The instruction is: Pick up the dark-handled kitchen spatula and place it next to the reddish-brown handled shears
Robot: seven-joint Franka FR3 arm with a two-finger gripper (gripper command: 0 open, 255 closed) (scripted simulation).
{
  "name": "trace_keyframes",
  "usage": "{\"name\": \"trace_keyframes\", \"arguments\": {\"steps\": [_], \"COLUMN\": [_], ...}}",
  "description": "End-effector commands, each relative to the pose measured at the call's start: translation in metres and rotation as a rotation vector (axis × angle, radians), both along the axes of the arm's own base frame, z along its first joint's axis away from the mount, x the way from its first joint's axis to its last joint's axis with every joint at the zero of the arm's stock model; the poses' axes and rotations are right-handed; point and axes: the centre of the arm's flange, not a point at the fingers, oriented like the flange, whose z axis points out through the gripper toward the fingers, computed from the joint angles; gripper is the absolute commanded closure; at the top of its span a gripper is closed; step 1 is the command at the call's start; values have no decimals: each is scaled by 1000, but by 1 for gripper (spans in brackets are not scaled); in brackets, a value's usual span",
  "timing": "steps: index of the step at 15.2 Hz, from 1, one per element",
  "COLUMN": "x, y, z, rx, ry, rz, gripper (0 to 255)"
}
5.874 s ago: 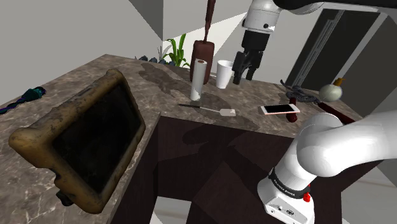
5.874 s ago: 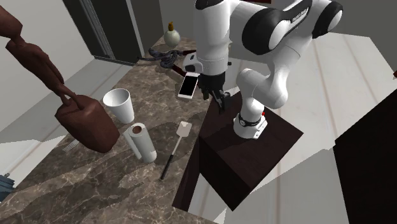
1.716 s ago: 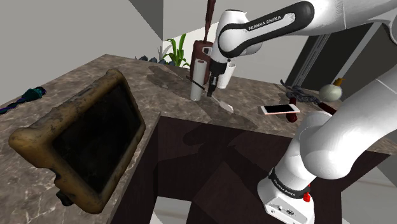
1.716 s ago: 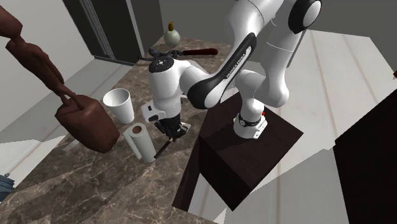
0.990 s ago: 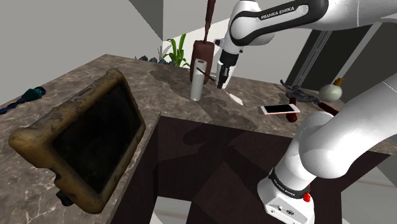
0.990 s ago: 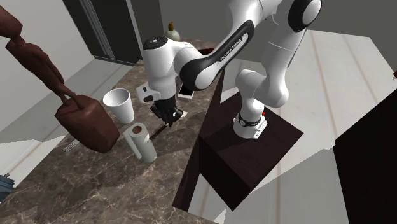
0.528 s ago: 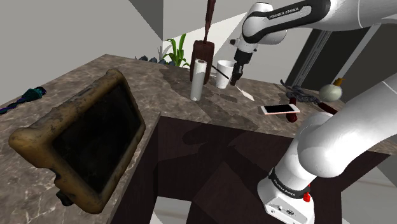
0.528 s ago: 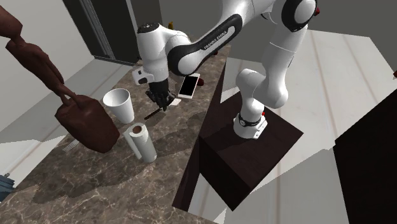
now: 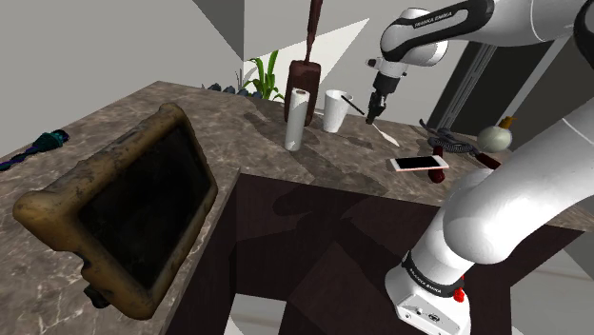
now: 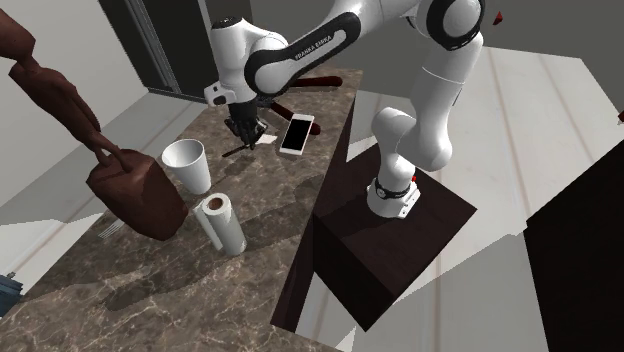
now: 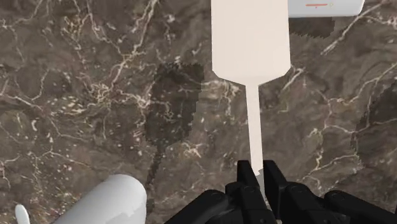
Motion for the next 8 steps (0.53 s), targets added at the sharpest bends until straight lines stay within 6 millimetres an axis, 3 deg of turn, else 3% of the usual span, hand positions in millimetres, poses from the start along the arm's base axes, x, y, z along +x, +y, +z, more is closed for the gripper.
{"name": "trace_keyframes", "arguments": {"steps": [1,2,8], "x": [-6,-10,-10], "y": [-25,-37,-37], "z": [1,1,-31], "rx": [-1,-1,-1], "ry": [1,1,1], "rz": [2,2,2], "gripper": [255,255,255]}}
